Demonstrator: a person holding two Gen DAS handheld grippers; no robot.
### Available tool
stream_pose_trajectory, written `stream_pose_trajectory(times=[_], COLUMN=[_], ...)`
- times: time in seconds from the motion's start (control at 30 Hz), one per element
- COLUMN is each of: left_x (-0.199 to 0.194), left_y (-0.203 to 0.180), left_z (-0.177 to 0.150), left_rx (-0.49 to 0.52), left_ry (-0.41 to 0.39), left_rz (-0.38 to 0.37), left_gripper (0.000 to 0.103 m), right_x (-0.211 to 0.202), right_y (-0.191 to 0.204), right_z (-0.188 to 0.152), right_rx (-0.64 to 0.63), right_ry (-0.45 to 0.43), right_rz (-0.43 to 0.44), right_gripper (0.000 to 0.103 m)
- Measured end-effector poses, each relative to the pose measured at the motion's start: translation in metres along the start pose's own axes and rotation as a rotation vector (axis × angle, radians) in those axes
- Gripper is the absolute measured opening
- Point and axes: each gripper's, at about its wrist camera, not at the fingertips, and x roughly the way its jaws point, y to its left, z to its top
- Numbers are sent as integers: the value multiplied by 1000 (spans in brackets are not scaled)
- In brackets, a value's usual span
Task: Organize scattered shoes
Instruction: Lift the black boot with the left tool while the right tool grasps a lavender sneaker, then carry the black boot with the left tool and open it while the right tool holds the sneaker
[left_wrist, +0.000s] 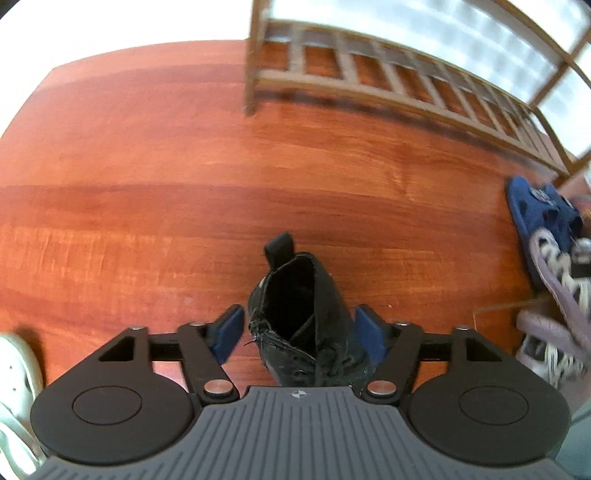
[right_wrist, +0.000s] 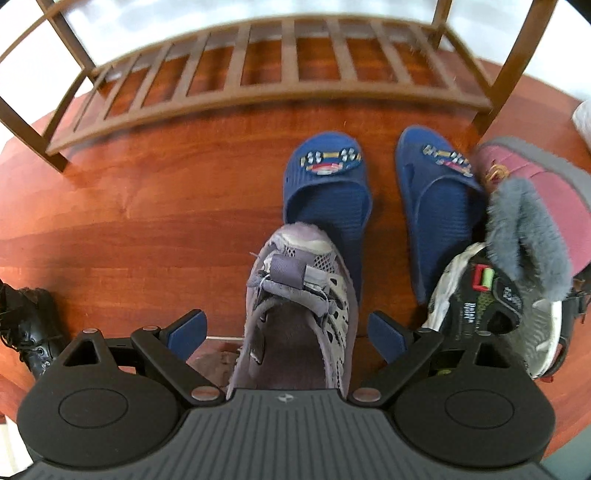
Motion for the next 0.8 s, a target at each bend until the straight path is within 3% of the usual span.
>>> stream_pose_trajectory(times=[0.13, 0.33, 0.53, 0.67, 0.8], left_x=[-10, -18, -30, -36, -44], left_y=[-2, 0, -9, -13, -17], left_z=[2, 0, -6, -8, -11], left_rx=[91, 144, 299, 377, 455], left_ry=[-20, -36, -49, -50, -64], left_rz=[17, 15, -1, -17, -59], left_gripper=[82, 82, 86, 89, 94], right_x=[17, 40, 48, 50, 46], right_y=[-5, -11, -15, -18, -18], right_z=[5, 3, 1, -2, -4], right_rx=[18, 71, 109, 118, 129], right_ry=[78, 160, 185, 188, 171], right_rz=[22, 40, 47, 25, 33], right_gripper=[96, 97, 95, 83, 82])
